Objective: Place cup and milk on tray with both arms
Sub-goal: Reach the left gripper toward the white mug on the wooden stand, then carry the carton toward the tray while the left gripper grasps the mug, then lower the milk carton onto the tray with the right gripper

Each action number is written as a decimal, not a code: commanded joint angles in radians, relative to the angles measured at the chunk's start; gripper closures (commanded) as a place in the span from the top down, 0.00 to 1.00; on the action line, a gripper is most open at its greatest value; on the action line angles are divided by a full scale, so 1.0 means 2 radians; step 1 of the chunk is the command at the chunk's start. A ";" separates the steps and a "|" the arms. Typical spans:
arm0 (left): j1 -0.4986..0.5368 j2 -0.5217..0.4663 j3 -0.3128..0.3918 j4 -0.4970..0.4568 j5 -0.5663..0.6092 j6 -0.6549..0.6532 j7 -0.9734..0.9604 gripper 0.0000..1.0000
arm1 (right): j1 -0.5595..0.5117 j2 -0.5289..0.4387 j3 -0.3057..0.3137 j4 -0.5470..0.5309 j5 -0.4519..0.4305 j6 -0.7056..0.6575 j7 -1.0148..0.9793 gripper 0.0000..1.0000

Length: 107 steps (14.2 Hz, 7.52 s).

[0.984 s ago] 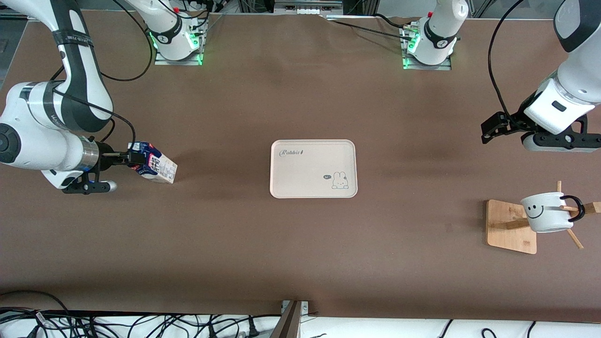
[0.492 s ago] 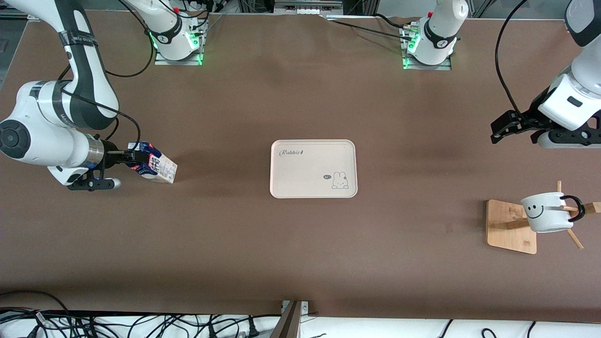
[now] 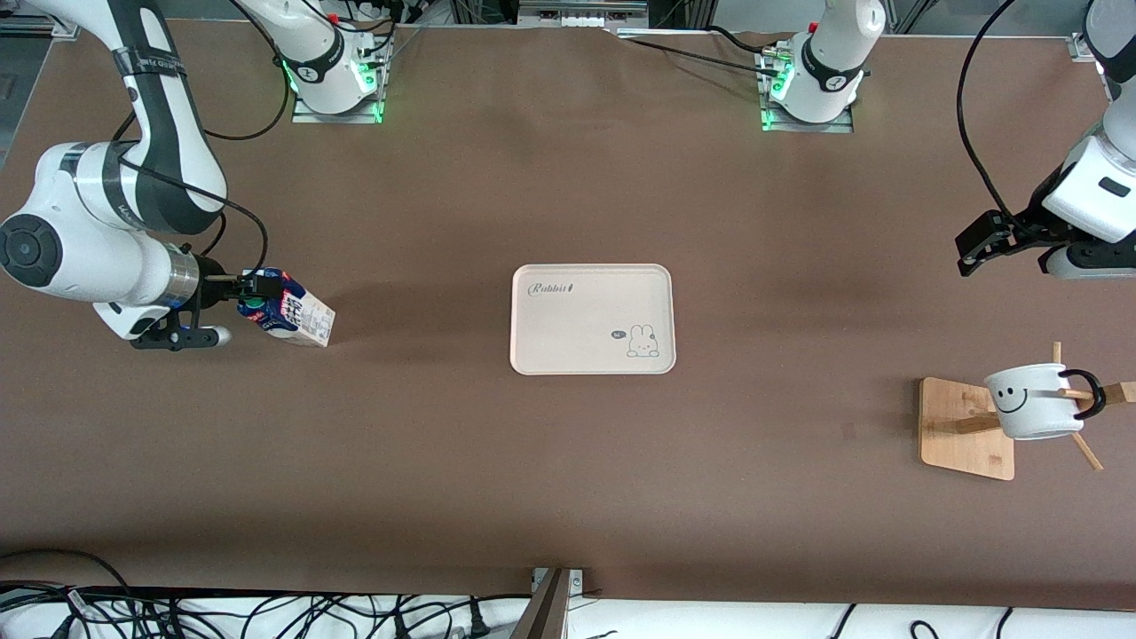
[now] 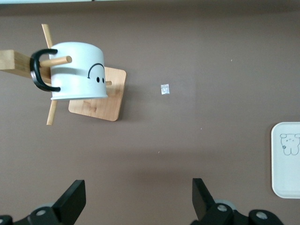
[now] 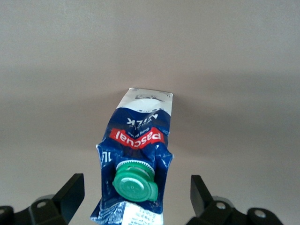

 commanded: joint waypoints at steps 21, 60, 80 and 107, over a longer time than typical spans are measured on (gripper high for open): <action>0.063 -0.121 0.011 -0.412 0.012 0.543 0.033 1.00 | 0.000 -0.005 0.005 -0.042 0.009 0.031 0.070 1.00; 0.074 0.116 0.011 -0.266 0.054 0.724 0.050 1.00 | -0.005 -0.074 0.006 -0.030 0.005 -0.034 0.025 0.50; 0.074 0.123 0.030 -0.259 0.063 0.724 0.095 0.27 | 0.150 -0.049 0.171 -0.010 0.010 0.079 0.260 0.50; 0.032 0.077 0.027 -0.268 0.063 0.703 0.073 0.00 | 0.241 0.165 0.119 0.233 -0.021 -0.010 0.259 0.47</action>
